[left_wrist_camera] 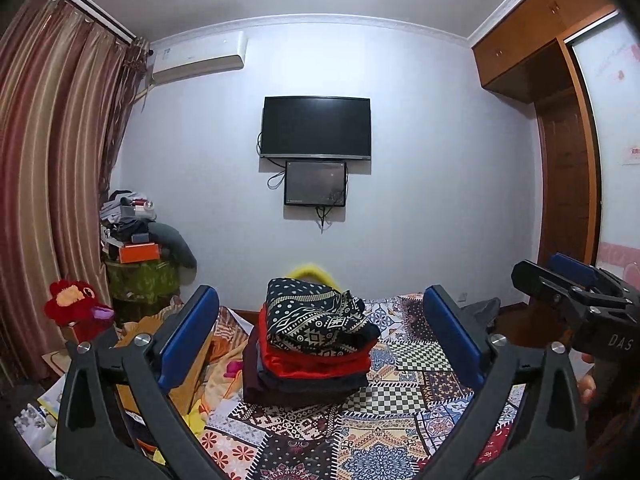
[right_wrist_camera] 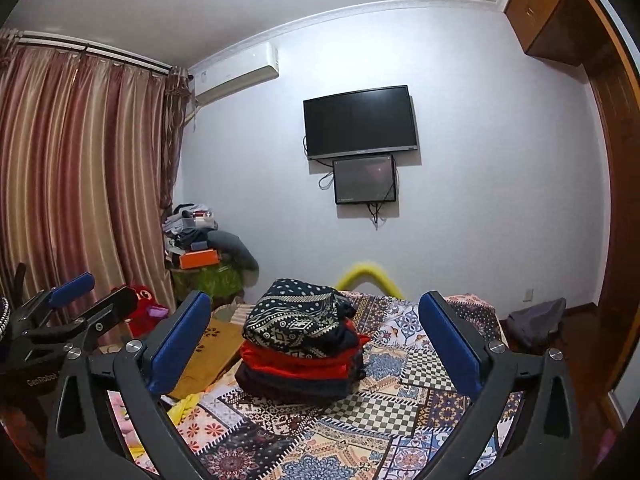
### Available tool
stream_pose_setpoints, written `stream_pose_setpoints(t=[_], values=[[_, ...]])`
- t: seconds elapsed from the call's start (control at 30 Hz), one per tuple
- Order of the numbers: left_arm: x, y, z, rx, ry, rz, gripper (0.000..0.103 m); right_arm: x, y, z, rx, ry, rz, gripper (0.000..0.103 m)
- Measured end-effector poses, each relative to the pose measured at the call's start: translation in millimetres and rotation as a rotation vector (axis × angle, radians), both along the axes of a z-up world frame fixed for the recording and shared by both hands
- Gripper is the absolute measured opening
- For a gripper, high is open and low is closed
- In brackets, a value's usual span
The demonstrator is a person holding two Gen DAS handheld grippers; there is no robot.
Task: Fold large clothes
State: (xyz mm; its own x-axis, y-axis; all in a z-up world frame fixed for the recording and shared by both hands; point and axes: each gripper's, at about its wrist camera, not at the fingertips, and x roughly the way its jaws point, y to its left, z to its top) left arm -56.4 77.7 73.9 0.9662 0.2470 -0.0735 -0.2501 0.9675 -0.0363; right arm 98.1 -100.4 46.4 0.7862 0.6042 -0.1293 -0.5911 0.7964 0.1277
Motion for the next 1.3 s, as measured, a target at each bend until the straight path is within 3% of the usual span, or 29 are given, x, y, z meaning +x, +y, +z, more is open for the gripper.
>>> stream_pose_setpoints(t=[1.3], values=[[8.3, -0.1, -5.7, -0.013, 0.030, -0.017, 0.103, -8.3, 6.6, 12.4, -0.031, 0.042, -0.014, 0.103]])
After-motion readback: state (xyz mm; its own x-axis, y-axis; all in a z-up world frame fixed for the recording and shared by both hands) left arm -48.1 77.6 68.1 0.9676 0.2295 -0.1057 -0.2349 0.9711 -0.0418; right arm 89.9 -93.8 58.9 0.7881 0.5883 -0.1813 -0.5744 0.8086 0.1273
